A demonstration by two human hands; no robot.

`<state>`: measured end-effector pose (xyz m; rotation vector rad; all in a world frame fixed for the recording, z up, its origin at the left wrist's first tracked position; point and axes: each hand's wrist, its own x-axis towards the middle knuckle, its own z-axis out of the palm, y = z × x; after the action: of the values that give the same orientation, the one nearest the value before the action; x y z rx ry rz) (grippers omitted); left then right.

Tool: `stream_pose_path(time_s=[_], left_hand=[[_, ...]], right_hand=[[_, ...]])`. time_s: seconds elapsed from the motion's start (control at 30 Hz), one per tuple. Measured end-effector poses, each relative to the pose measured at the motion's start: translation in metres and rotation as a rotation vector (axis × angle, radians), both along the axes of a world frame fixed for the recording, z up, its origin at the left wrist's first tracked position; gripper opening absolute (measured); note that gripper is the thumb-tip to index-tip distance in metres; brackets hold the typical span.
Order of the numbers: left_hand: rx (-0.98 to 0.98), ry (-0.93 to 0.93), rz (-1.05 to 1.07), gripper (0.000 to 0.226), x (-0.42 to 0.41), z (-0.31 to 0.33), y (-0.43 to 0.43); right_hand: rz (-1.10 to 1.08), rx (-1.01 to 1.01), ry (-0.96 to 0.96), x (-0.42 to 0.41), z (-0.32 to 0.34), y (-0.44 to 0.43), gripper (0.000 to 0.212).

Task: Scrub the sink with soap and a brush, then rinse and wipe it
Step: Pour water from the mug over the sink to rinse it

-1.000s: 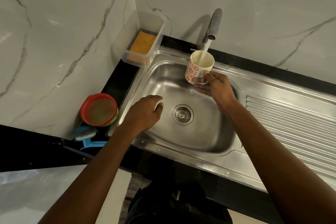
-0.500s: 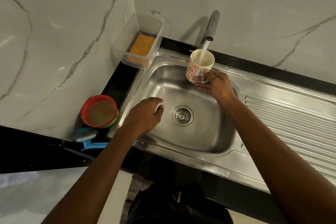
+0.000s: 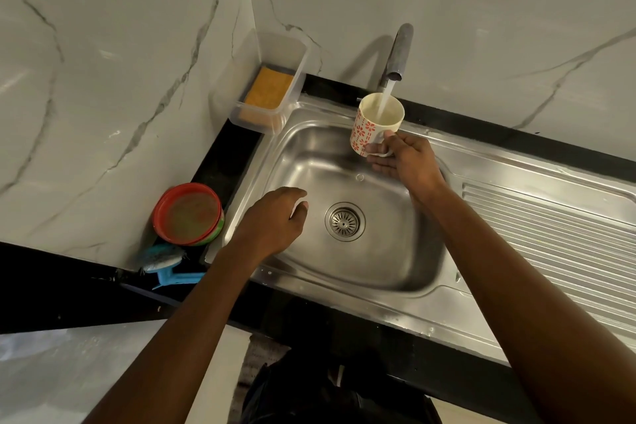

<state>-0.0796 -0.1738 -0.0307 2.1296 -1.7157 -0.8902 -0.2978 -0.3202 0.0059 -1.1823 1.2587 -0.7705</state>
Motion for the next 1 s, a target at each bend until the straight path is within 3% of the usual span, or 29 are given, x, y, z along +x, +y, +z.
stream_pose_path(time_s=[0.43, 0.7, 0.9, 1.0], left_hand=[[0.034, -0.060, -0.070, 0.044, 0.003, 0.002, 0.027], [0.178, -0.220, -0.261, 0.056, -0.007, -0.023, 0.093], [0.229, -0.279, -0.312, 0.073, -0.033, -0.033, 0.116], [0.224, -0.319, -0.326, 0.081, -0.043, -0.041, 0.120]], right_hand=[[0.106, 0.011, 0.091, -0.020, -0.001, 0.014, 0.032], [0.495, 0.041, 0.321, -0.043, -0.019, 0.053, 0.026], [0.939, -0.316, 0.688, -0.032, -0.023, 0.071, 0.032], [1.065, -0.453, 0.777, -0.024, -0.019, 0.081, 0.033]])
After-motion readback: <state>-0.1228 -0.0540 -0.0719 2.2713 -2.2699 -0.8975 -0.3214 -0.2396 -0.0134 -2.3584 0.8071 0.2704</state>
